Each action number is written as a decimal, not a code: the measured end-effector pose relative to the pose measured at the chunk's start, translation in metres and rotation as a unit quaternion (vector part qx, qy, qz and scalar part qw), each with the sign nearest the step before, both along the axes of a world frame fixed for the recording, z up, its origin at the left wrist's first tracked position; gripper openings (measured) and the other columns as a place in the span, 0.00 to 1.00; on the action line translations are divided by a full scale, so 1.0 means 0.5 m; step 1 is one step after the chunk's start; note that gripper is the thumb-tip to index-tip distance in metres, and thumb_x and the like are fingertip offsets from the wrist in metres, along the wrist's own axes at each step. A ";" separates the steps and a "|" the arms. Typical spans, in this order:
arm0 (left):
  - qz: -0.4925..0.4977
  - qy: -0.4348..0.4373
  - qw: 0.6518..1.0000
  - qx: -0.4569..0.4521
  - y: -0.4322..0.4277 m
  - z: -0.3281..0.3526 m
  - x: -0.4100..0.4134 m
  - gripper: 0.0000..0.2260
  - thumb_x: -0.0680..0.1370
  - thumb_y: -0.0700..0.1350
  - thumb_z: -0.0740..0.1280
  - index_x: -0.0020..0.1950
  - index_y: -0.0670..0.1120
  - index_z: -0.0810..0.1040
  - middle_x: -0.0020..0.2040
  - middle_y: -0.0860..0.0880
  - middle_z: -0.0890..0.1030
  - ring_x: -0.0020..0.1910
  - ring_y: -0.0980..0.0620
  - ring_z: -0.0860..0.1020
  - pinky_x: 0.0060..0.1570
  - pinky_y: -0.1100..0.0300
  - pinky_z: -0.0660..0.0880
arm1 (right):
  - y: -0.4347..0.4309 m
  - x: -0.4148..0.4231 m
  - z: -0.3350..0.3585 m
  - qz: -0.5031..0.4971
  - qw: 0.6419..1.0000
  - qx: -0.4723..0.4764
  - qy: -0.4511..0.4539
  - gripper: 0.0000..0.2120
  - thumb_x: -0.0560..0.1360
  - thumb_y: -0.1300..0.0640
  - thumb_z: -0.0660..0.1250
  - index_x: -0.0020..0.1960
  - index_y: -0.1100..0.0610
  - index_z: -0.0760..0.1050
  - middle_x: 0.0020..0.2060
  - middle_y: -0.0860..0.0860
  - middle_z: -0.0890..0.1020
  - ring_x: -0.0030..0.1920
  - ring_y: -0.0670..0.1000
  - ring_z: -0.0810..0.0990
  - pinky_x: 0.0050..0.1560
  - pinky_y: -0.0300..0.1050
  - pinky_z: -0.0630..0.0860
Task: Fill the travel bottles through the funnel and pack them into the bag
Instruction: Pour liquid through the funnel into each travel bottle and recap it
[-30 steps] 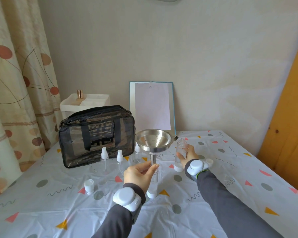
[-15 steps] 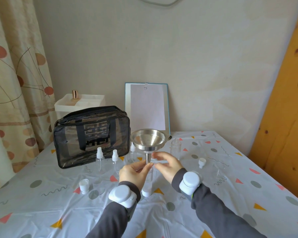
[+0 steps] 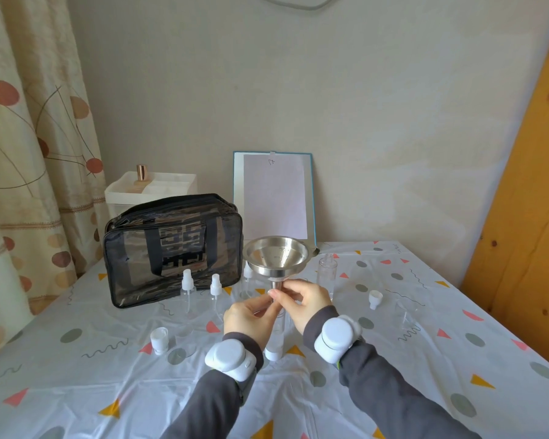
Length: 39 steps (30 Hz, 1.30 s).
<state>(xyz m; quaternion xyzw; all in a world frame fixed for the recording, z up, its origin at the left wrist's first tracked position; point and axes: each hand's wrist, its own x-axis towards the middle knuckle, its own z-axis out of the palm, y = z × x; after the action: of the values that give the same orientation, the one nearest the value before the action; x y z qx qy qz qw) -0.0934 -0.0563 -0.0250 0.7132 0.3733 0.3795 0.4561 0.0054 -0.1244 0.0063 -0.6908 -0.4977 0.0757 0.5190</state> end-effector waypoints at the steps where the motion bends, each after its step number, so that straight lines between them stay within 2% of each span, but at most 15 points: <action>1: 0.000 0.002 1.000 0.000 0.000 -0.001 0.000 0.10 0.71 0.56 0.69 0.49 0.56 0.83 0.41 0.58 0.84 0.41 0.68 0.79 0.41 0.73 0.72 | 0.000 -0.001 0.001 0.001 1.000 -0.001 -0.003 0.07 0.73 0.54 0.68 0.46 0.57 0.82 0.41 0.53 0.84 0.43 0.47 0.80 0.44 0.28 0.73; 5: -0.003 0.008 1.000 0.003 0.005 -0.001 0.001 0.10 0.71 0.57 0.69 0.49 0.56 0.83 0.41 0.58 0.84 0.41 0.67 0.79 0.42 0.72 0.74 | -0.001 0.002 0.005 0.007 1.000 -0.010 -0.012 0.07 0.73 0.54 0.68 0.46 0.57 0.82 0.41 0.54 0.84 0.45 0.51 0.81 0.50 0.42 0.77; 9: -0.007 0.015 1.000 0.009 0.008 -0.005 -0.001 0.11 0.70 0.58 0.70 0.49 0.56 0.83 0.42 0.60 0.83 0.44 0.64 0.80 0.47 0.66 0.76 | -0.001 0.002 0.004 0.010 1.000 -0.010 -0.010 0.07 0.73 0.54 0.68 0.45 0.56 0.82 0.41 0.53 0.84 0.44 0.51 0.81 0.49 0.40 0.77; 14: -0.012 0.008 0.999 0.032 -0.004 -0.013 0.005 0.14 0.66 0.54 0.74 0.50 0.58 0.76 0.45 0.61 0.79 0.48 0.62 0.78 0.49 0.67 0.72 | 0.002 0.003 0.002 -0.001 1.000 -0.014 -0.008 0.06 0.73 0.53 0.69 0.47 0.54 0.82 0.42 0.50 0.84 0.44 0.48 0.81 0.48 0.37 0.75; 18: -0.014 -0.003 1.000 0.019 -0.002 -0.016 0.003 0.23 0.64 0.52 0.75 0.57 0.56 0.73 0.51 0.59 0.77 0.50 0.61 0.76 0.51 0.63 0.74 | 0.003 -0.001 -0.001 -0.004 1.000 -0.010 0.001 0.06 0.72 0.54 0.69 0.47 0.54 0.82 0.41 0.49 0.84 0.42 0.46 0.80 0.45 0.29 0.73; 21: -0.044 0.017 0.999 0.015 0.000 -0.016 0.000 0.22 0.65 0.51 0.76 0.54 0.57 0.72 0.47 0.62 0.76 0.47 0.65 0.75 0.46 0.69 0.71 | 0.001 0.000 0.000 -0.003 1.000 -0.013 -0.009 0.06 0.73 0.53 0.69 0.47 0.54 0.82 0.41 0.50 0.84 0.43 0.48 0.80 0.47 0.35 0.75; 25: -0.034 0.064 0.997 0.017 0.006 -0.020 0.002 0.16 0.68 0.52 0.74 0.53 0.52 0.75 0.45 0.57 0.78 0.46 0.59 0.77 0.46 0.68 0.70 | 0.001 -0.001 0.001 -0.005 1.000 -0.017 -0.014 0.07 0.73 0.52 0.68 0.47 0.54 0.82 0.41 0.51 0.83 0.43 0.49 0.80 0.46 0.35 0.74; 31: -0.030 0.086 0.995 0.035 0.012 -0.016 0.003 0.15 0.68 0.53 0.74 0.52 0.51 0.78 0.46 0.55 0.80 0.46 0.58 0.77 0.47 0.67 0.70 | 0.002 0.000 0.004 -0.004 1.000 -0.027 -0.016 0.08 0.74 0.52 0.68 0.48 0.55 0.81 0.43 0.52 0.84 0.45 0.50 0.80 0.49 0.40 0.76; 33: -0.032 0.088 0.995 0.033 0.014 -0.015 0.001 0.16 0.68 0.53 0.74 0.53 0.51 0.78 0.47 0.55 0.81 0.47 0.59 0.78 0.48 0.67 0.71 | 0.004 0.000 0.006 -0.003 1.000 -0.024 -0.007 0.08 0.74 0.53 0.68 0.47 0.56 0.81 0.41 0.52 0.84 0.43 0.49 0.80 0.48 0.38 0.76; 39: -0.035 0.074 0.997 0.014 0.008 -0.013 -0.002 0.20 0.68 0.53 0.75 0.57 0.49 0.80 0.50 0.54 0.82 0.48 0.59 0.79 0.54 0.62 0.75 | 0.012 0.002 0.027 -0.022 1.000 0.021 -0.009 0.07 0.74 0.53 0.67 0.43 0.56 0.80 0.36 0.47 0.83 0.38 0.41 0.79 0.41 0.23 0.69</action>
<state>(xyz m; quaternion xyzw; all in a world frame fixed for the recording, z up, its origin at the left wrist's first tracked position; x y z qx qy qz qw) -0.0945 -0.0522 -0.0315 0.7583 0.3757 0.3143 0.4301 0.0065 -0.1184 0.0200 -0.6910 -0.4890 0.0475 0.5301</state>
